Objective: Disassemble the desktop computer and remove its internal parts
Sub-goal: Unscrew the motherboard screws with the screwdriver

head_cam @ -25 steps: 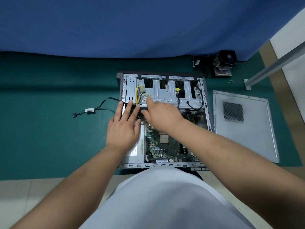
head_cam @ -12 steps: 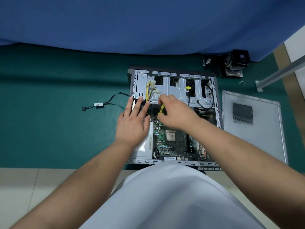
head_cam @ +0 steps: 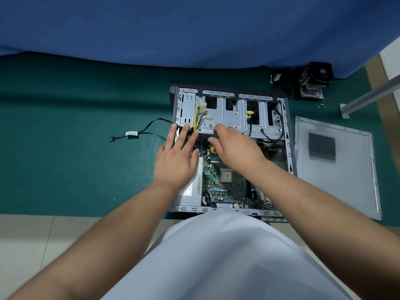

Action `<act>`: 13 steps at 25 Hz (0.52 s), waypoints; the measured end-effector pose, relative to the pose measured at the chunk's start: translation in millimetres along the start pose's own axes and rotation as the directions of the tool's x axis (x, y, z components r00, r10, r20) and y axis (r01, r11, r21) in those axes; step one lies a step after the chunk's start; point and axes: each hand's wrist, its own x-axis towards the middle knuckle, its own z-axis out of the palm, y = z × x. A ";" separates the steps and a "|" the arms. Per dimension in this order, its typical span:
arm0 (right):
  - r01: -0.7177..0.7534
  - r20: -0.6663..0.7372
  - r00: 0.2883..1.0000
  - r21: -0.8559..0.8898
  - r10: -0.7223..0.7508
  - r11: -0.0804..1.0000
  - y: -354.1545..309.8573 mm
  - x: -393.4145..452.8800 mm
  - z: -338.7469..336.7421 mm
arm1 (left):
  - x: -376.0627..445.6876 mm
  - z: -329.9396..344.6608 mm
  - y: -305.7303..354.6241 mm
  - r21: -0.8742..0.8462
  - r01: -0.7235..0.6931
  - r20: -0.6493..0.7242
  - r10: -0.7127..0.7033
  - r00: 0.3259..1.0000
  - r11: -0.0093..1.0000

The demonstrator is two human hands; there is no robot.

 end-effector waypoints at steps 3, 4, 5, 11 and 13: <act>0.060 0.022 0.998 0.142 -0.064 0.988 1.9 1.5 -1.4 | -0.1 0.0 -0.1 -0.002 0.000 0.001 0.000 1.000 1.000; 0.036 0.032 0.999 0.145 -0.041 0.989 1.7 0.8 -1.4 | -0.2 -0.1 -0.1 -0.004 0.001 0.000 -0.001 1.000 1.000; -0.006 0.026 1.000 0.118 0.003 0.993 1.3 0.4 -0.7 | -0.1 -0.1 -0.1 -0.005 0.001 -0.002 -0.001 1.000 1.000; 0.126 0.037 0.991 0.096 -0.130 0.987 0.6 0.3 -3.2 | 0.0 -0.4 -0.4 -0.001 0.001 0.001 -0.001 1.000 1.000; 0.085 0.058 0.994 0.132 -0.093 0.988 -0.3 -1.8 -2.6 | 0.0 -0.6 -0.8 -0.003 0.000 0.001 0.000 1.000 1.000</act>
